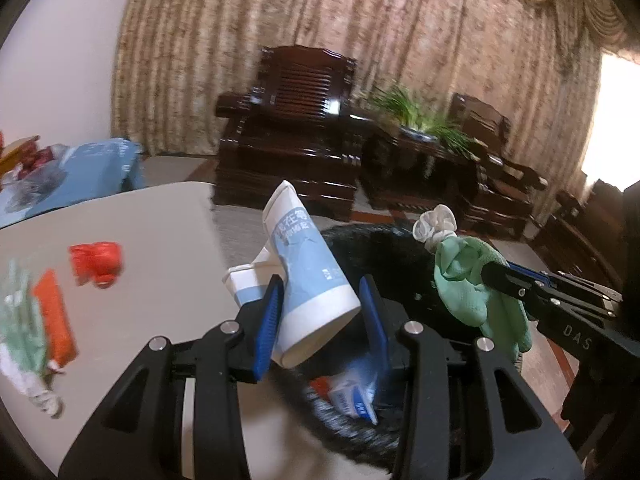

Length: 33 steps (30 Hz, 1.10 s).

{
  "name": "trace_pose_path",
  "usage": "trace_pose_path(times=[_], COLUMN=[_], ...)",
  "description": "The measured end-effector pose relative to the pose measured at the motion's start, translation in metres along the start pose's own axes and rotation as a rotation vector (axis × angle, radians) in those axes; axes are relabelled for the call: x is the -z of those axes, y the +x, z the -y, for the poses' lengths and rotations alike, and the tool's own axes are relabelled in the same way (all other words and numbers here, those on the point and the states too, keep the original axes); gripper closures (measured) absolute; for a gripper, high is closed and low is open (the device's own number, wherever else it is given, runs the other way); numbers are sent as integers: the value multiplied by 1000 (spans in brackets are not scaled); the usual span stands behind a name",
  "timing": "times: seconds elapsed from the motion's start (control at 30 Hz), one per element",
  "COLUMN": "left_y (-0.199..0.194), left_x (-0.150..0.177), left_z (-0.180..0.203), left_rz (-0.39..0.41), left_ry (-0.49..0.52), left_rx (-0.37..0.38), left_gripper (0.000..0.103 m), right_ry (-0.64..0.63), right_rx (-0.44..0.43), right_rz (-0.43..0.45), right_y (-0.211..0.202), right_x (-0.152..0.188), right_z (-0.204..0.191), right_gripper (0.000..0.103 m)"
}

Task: Collect trash
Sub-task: 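Carry the cup and glove over the bin and open both tools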

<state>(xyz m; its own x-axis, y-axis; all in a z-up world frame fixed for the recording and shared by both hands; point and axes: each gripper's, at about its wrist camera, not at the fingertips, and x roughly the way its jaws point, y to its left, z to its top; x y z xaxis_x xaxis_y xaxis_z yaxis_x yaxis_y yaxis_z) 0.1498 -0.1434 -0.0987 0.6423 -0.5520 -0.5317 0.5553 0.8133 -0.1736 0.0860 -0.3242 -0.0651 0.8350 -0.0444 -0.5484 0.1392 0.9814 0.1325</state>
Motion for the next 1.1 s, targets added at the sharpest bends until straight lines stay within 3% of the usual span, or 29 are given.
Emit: trace_pose_path(times=[0.3, 0.37, 0.4, 0.47, 0.53, 0.57, 0.6, 0.7, 0.9, 1.1], left_y=[48, 54, 57, 61, 59, 59, 58, 48, 16, -35], left_x=[1, 1, 1, 3, 6, 6, 7, 6, 1, 8], left_z=[37, 38, 40, 39, 33, 32, 30, 17, -17, -71], left_rz=[-57, -69, -77, -89, -87, -85, -84, -71, -27, 5], left_ry=[29, 28, 27, 17, 7, 2, -5, -27, -44, -78], left_rx=[84, 107, 116, 141, 145, 144, 142, 114, -7, -188], left_gripper=[64, 57, 55, 39, 30, 28, 26, 18, 12, 12], right_ry=[47, 51, 50, 52, 62, 66, 72, 88, 87, 58], right_rx=[53, 60, 71, 86, 104, 113, 131, 153, 118, 24], right_rz=[-40, -52, -61, -65, -60, -58, -52, -33, -8, -2], right_y=[11, 16, 18, 19, 19, 18, 16, 10, 5, 10], right_x=[12, 14, 16, 19, 20, 21, 22, 23, 18, 9], right_z=[35, 40, 43, 47, 51, 52, 53, 57, 46, 8], right_gripper=[93, 87, 79, 66, 49, 43, 31, 7, 6, 6])
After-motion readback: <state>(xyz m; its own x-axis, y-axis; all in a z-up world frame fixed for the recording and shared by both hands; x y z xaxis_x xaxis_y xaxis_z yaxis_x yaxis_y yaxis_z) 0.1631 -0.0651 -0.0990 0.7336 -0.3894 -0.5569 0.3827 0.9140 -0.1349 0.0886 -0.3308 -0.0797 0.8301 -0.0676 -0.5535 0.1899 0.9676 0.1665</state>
